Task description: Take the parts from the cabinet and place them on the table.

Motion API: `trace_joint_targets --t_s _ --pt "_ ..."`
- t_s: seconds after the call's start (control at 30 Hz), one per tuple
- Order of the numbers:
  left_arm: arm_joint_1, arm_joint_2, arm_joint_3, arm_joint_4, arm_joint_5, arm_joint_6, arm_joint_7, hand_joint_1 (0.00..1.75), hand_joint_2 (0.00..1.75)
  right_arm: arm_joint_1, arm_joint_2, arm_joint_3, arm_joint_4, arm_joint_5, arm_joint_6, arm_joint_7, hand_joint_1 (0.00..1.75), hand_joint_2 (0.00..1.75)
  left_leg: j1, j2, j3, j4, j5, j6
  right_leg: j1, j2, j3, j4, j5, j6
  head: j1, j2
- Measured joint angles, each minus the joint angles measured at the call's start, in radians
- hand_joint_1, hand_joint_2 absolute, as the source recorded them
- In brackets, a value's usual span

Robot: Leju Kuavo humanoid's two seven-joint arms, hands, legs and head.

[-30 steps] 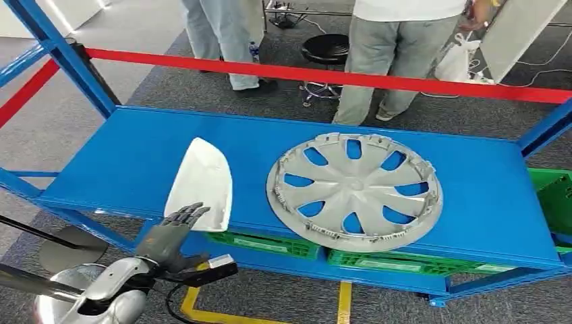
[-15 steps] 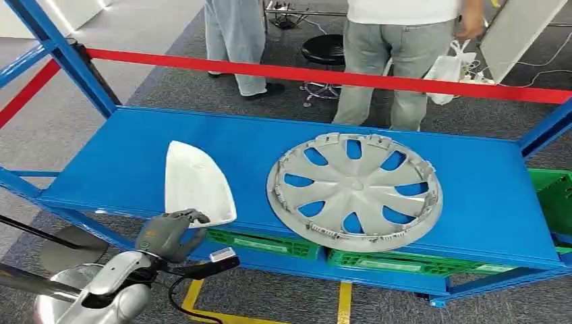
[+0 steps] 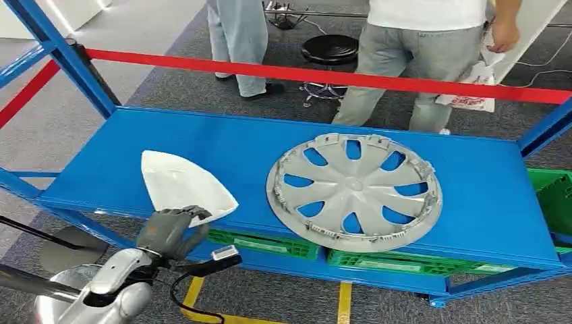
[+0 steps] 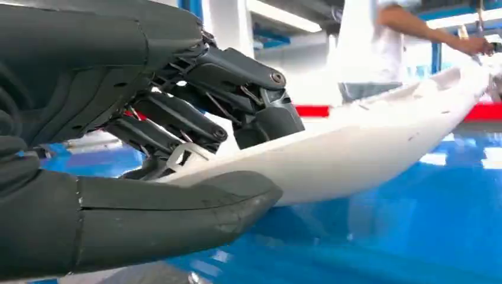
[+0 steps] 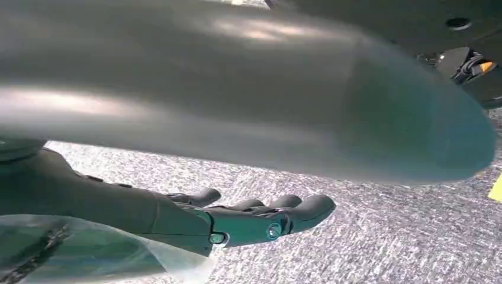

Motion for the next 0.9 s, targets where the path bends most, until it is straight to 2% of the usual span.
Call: trace_joint_targets --t_s 0.43,0.8,0.83,0.9 --pt "0.004 0.024 -0.044 -0.186 -0.058 0.109 -0.004 1.75 1.75 0.001 0.000 0.008 0.008 -0.003 -0.006 -0.022 0.00 0.00 0.000 0.000 0.000 0.000 0.000 0.000 0.000 0.000 0.000 0.000 0.000 0.000 0.000 0.000" --pt "0.010 0.034 -0.053 -0.248 -0.082 0.143 -0.005 1.75 1.75 0.001 0.000 0.012 0.016 -0.007 -0.010 -0.025 0.00 0.00 0.000 0.000 -0.001 0.000 0.000 0.000 0.000 0.000 -0.001 0.000 0.000 0.000 0.000 0.000" --pt "0.011 0.035 -0.054 -0.251 -0.090 0.150 -0.005 1.69 1.75 0.001 0.000 0.014 0.016 -0.008 -0.011 -0.025 0.00 0.00 0.000 0.000 0.000 0.000 0.000 0.000 0.000 0.000 0.000 0.000 0.000 0.000 0.000 0.000" --pt "0.015 0.038 -0.056 -0.258 -0.102 0.162 -0.005 1.75 1.75 0.001 0.000 0.016 0.017 -0.010 -0.012 -0.025 0.00 0.00 0.000 0.000 0.000 0.000 0.000 0.000 0.000 0.000 -0.001 0.000 0.000 0.000 0.000 0.000"
